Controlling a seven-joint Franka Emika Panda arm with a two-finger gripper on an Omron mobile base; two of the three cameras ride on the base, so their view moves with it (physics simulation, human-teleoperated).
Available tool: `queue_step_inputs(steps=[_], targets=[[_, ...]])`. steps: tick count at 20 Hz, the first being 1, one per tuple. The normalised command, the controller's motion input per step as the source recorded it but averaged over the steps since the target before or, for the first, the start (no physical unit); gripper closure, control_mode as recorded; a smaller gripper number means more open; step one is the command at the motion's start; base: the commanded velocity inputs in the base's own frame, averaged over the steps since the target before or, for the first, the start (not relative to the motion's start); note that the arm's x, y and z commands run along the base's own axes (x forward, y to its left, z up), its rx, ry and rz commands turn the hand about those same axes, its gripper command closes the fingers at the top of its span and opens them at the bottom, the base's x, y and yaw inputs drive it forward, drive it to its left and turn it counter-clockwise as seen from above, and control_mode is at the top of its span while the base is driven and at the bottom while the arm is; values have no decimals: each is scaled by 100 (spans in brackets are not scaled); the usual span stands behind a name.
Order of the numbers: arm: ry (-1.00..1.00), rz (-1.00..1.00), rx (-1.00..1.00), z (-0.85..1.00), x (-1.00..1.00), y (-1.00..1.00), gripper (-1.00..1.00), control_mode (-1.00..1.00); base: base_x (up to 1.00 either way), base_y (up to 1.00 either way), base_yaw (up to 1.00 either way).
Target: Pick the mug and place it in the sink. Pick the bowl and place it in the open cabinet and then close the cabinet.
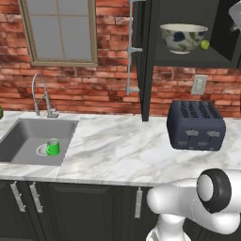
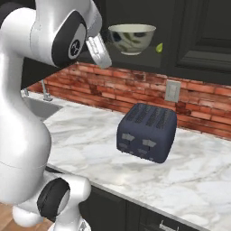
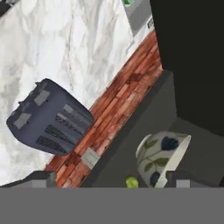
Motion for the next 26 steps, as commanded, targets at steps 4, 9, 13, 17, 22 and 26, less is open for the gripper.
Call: queue_step_inputs(steps=[4,9,13,17,22,26], targets=[[0,33,-31,36,-100,47,-100,-100,0,0,0],[-2,23,-29,35,-100,48,-100,-100,0,0,0],[-2,19,-37,30,-99,75,-100,-100,0,0,0],[2,14,-47,22,-98,88,-100,-100,0,0,0],[-2,-9,-37,4,-37,100,-100,-100,0,0,0],[0,-20,-17,-17,0,100,-100,-100,0,0,0]])
